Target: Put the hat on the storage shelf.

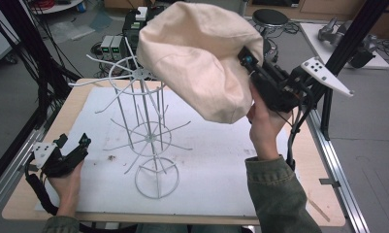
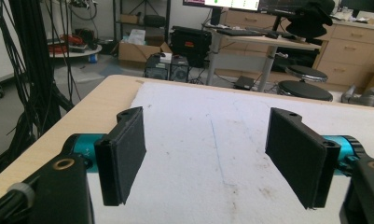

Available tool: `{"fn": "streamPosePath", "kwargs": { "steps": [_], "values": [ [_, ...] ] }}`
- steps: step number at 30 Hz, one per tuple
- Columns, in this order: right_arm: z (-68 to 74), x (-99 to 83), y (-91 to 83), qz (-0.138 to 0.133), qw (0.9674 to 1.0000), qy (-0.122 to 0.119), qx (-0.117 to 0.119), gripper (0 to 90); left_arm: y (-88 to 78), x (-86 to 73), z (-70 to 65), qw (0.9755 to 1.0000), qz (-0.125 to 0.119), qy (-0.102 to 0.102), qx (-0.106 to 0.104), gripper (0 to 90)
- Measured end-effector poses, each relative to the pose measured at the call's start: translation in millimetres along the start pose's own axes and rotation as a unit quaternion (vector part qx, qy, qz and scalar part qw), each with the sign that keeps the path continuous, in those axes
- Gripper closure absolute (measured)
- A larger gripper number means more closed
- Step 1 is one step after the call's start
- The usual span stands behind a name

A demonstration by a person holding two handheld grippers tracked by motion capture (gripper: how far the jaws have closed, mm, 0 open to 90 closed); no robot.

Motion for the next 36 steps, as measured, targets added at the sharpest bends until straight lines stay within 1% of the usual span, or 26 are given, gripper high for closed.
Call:
{"fn": "streamPosePath", "kwargs": {
  "steps": [3,5,8,11,13,14,16,18,19,20,21,23,28,31,36],
  "values": [
    [-1.5,-10.5,-0.6,0.012,0.9999,0.004,0.005,76.7,0.5,-0.4,0.0,1.0,0.001,0.001,0.0,28.7],
    [-4.2,-15.7,-2.1,0.02,0.9996,0.009,0.019,76.2,0.6,-0.6,0.0,1.0,0.001,0.002,0.0,28.7],
    [-8.2,-20.7,-3.9,0.031,0.9988,0.007,0.037,75.7,0.7,-0.4,-0.1,1.0,0.0,-0.004,0.002,28.7],
    [-11.5,-26.7,-6.9,0.045,0.9978,0.006,0.048,75.1,0.5,0.3,-1.1,1.0,-0.002,-0.005,0.0,28.7],
    [-12.6,-31.2,-9.3,0.049,0.9973,0.007,0.055,74.9,0.5,0.2,-1.0,1.0,-0.002,-0.005,0.001,28.7],
    [-13.4,-33.5,-10.7,0.053,0.9968,0.005,0.06,74.7,0.3,0.2,-0.6,1.0,0.0,-0.004,0.0,28.7],
    [-15.7,-38.3,-12.1,0.06,0.9958,0.009,0.068,74.0,0.3,0.3,-0.5,1.0,-0.001,-0.005,0.001,28.7],
    [-18.7,-43.3,-13.5,0.066,0.9952,0.013,0.071,73.0,0.2,0.3,-0.5,1.0,-0.001,-0.005,0.001,28.7],
    [-20.4,-45.8,-13.5,0.073,0.994,0.022,0.078,72.4,0.2,0.4,-0.7,1.0,-0.001,-0.006,0.001,28.7],
    [-22.2,-48.1,-13.8,0.079,0.993,0.027,0.083,72.2,0.3,0.3,-0.5,1.0,-0.001,-0.005,0.001,28.7],
    [-22.8,-50.3,-14.6,0.082,0.9927,0.028,0.083,71.9,0.3,0.2,-0.6,1.0,-0.001,-0.005,0.001,28.7],
    [-24.9,-53.6,-15.3,0.096,0.9907,0.03,0.092,71.1,0.3,0.3,-0.4,1.0,-0.001,-0.005,0.002,28.7],
    [-28.6,-62.7,-18.9,0.112,0.9885,0.032,0.096,70.8,0.3,0.3,-0.4,1.0,-0.002,-0.004,0.001,28.7],
    [-29.2,-66.6,-19.2,0.127,0.9865,0.03,0.099,70.8,0.2,0.4,-0.3,1.0,-0.002,-0.004,0.002,28.7],
    [-31.0,-68.4,-18.4,0.139,0.9848,0.032,0.099,66.2,0.1,0.3,0.0,1.0,-0.001,-0.003,0.002,28.7]
  ]
}}
Point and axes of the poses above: each handheld gripper's, and its own axes: y roughly forward along the jaws, x roughly out of its top, z roughly to its left, the point moved 2 cm from there along y, roughly forward along the jaws, and after that the axes turned 11 degrees about -z, right-handed, at the moved point
